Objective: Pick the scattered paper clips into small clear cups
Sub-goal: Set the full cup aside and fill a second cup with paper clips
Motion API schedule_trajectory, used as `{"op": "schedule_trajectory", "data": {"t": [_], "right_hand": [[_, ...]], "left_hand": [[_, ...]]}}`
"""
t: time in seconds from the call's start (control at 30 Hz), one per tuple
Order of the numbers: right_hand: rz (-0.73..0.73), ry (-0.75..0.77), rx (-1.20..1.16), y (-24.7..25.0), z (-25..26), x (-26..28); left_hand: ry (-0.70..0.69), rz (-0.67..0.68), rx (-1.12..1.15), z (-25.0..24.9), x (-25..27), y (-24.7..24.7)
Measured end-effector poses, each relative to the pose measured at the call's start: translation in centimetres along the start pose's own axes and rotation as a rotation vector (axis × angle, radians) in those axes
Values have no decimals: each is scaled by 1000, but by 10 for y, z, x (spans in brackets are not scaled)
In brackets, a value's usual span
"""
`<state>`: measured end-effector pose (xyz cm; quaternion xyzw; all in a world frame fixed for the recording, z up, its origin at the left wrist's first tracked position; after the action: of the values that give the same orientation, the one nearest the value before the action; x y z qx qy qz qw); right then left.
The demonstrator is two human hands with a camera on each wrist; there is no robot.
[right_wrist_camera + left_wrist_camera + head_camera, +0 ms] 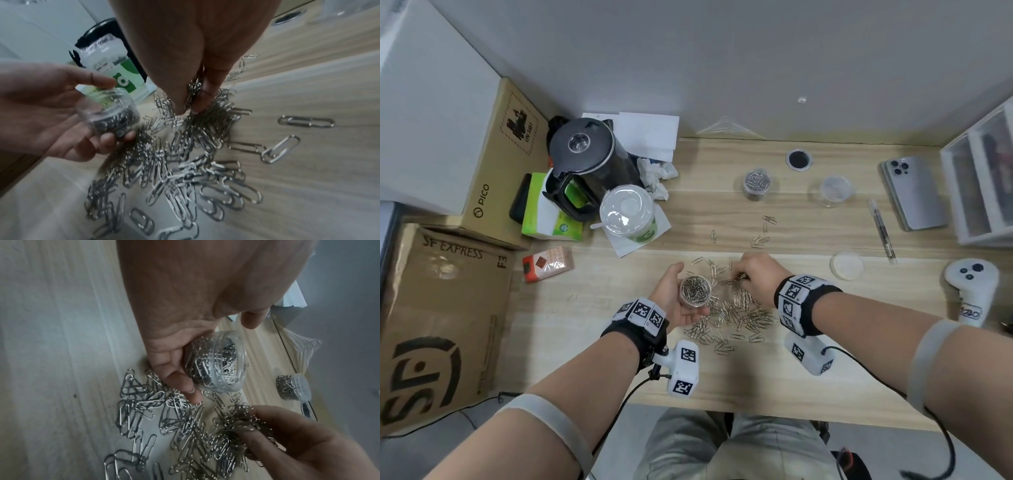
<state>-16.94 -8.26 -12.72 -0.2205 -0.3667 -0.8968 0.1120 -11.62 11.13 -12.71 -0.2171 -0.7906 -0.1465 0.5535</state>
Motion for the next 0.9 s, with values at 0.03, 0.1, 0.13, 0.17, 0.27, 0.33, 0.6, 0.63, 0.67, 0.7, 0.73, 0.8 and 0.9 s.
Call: {"op": "schedule_trajectory", "data": {"t": [0.03, 0.1, 0.13, 0.17, 0.27, 0.33, 0.6, 0.63, 0.67, 0.7, 0.73, 0.8, 0.9], "right_hand": [[-16, 5, -13, 4, 0, 1], [-50, 19, -50, 14, 4, 5], [-70, 30, -68, 19, 7, 7], [-84, 42, -86, 23, 11, 8], [-79, 100, -101, 28, 24, 11], [-59, 117, -94, 26, 32, 12], [-20, 131, -37, 10, 45, 11], [-21, 141, -49, 9, 45, 11], [-22, 149, -81, 9, 45, 11], [-18, 150, -148, 9, 45, 12], [-11, 153, -239, 9, 44, 13], [-12, 177, -382, 11, 44, 16], [-76, 218, -428, 17, 44, 20]], "left_hand": [[-2, -4, -4, -1, 0, -2], [-10, -15, -13, -3, 1, -8], [-14, -14, -22, -5, 3, -12], [-16, -12, -27, -7, 5, -15], [-23, -17, -17, -13, 10, -28], [-25, -31, 0, -14, 6, -34], [-58, 21, 6, -16, 2, -45], [-57, 19, 5, -16, 3, -44], [-53, 18, 6, -15, 2, -43], [-49, 19, 10, -14, 1, -42], [-49, 21, 18, -14, 1, -41], [-46, 41, 24, -13, 1, -39], [-38, 81, 8, -13, 1, -37]]}}
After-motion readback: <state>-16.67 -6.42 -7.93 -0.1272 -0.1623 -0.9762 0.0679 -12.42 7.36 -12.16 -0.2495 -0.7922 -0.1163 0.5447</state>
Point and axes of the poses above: each hand's wrist, its own x-axis away from the middle knuckle, its own y-axis out of the back of the hand, z = x × y, the point moved 1 cm from there along -x, towards the middle knuckle, and after that the axes turned 11 degrees about -x, right-handed, at the moved point
